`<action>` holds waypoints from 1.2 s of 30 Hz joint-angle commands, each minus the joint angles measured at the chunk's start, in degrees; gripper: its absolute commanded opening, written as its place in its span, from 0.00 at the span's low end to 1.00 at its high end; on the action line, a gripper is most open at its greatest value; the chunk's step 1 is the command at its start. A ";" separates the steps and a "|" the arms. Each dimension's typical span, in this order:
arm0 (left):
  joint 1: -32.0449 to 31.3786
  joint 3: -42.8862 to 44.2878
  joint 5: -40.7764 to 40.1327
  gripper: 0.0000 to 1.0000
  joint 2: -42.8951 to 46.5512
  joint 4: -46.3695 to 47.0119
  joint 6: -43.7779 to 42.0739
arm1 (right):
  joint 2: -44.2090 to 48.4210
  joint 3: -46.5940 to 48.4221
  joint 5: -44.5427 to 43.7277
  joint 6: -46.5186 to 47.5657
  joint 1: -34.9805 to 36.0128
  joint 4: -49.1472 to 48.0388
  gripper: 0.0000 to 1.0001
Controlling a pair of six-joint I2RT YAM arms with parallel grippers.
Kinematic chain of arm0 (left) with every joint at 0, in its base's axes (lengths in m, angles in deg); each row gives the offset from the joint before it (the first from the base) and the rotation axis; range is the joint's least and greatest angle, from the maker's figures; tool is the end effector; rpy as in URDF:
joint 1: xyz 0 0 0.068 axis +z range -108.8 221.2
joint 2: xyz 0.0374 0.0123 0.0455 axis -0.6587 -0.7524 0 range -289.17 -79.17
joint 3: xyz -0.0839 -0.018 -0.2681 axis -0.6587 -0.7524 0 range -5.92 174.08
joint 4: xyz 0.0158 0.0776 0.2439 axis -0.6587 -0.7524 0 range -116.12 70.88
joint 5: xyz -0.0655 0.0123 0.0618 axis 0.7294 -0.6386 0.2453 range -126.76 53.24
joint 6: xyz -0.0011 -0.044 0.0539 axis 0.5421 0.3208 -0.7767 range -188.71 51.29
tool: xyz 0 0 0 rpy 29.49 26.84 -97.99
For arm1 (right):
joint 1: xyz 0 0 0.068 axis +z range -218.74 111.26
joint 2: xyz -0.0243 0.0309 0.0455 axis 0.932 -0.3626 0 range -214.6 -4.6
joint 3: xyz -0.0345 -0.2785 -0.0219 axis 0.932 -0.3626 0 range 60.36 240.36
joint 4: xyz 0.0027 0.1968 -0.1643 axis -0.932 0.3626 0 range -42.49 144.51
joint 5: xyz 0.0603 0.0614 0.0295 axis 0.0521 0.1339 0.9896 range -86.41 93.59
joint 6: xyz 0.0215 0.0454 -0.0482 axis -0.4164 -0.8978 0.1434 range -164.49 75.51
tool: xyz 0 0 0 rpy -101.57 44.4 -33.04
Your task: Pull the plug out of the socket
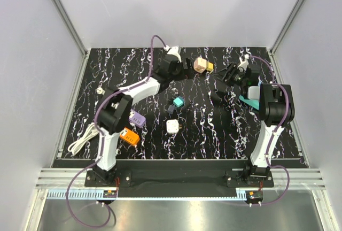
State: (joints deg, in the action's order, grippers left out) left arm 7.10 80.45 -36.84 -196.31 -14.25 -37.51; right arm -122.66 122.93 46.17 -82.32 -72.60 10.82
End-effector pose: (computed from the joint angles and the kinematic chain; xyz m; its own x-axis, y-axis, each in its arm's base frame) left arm 0.4129 -0.2794 0.2282 -0.5994 -0.2198 -0.7697 0.2912 0.8358 -0.4655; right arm 0.4447 0.0083 0.1537 -0.6157 0.4941 -0.6138 -0.2682 0.6011 0.7529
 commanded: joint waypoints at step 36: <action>0.97 38.43 -4.67 0.86 -39.03 15.44 32.78 | -2.79 -1.83 4.52 -8.05 -2.73 -14.82 0.62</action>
State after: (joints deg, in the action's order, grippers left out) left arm 7.82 115.47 -41.19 -233.92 0.35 -5.64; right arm -124.71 121.07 49.69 -89.94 -75.09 -0.83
